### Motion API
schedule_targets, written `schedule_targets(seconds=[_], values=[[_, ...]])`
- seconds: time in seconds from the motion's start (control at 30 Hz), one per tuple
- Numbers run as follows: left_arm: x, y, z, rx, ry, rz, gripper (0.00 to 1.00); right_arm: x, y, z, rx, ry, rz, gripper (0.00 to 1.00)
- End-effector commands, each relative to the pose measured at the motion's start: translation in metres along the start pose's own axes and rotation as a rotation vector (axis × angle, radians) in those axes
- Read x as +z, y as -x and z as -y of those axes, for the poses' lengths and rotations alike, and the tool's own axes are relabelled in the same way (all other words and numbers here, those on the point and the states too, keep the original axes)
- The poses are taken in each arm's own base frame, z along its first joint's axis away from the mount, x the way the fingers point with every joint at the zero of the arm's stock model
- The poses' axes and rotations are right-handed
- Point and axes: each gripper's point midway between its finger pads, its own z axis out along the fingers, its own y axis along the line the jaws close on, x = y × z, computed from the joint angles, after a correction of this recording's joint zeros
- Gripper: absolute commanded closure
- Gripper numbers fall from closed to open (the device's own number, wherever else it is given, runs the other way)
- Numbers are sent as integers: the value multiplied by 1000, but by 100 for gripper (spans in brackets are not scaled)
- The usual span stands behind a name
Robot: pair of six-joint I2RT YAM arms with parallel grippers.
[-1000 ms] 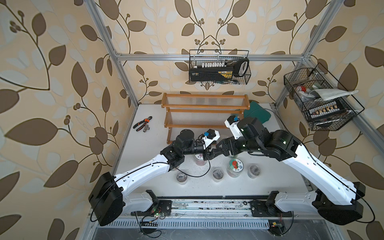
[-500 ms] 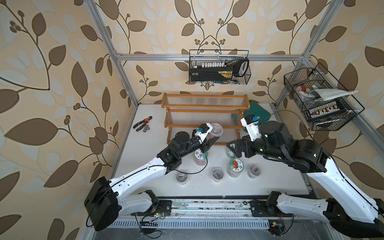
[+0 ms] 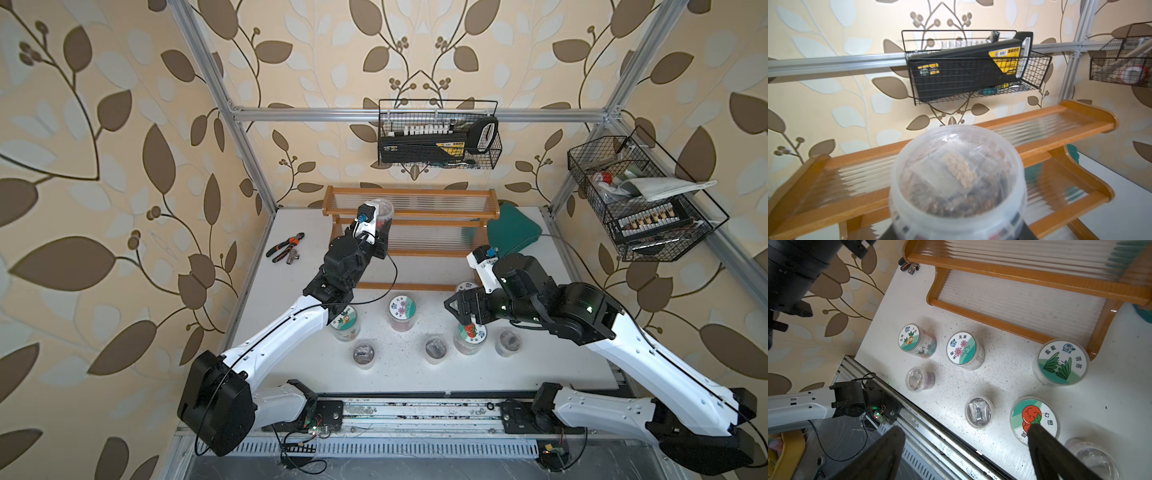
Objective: Place the seed container on the shelf
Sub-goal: Place the seed jar on the shelf.
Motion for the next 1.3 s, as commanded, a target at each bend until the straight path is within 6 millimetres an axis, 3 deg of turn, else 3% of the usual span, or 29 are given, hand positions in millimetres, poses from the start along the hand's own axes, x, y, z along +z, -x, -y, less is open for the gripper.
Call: schedule_targets(seconds=[0.0,0.17,0.37,0.7,0.73,0.77,1.03,1.13,1.27], values=[[6,42,-35,-39,133,101,55,1,-3,-1,18,22,4,5],[19,41,-71,-63,253,83,56,3,-6,0,19,21,-3,5],[32,29,-94,-84,327,47,55,5,-10,2,20,20,-11,5],[40,13,-115,-114,396,-1,52,6,-13,4,19,19,-14,5],[47,-1,-118,-112,409,-33,52,6,-14,4,19,18,-15,5],[48,-4,-120,-111,417,-39,52,6,-14,4,19,17,-17,5],[52,-14,-126,-114,429,-72,49,6,-15,6,18,11,-13,5],[53,-16,-126,-116,432,-85,44,6,-14,6,19,11,-14,5],[53,-16,-127,-117,435,-92,29,7,-14,5,18,11,-15,5]])
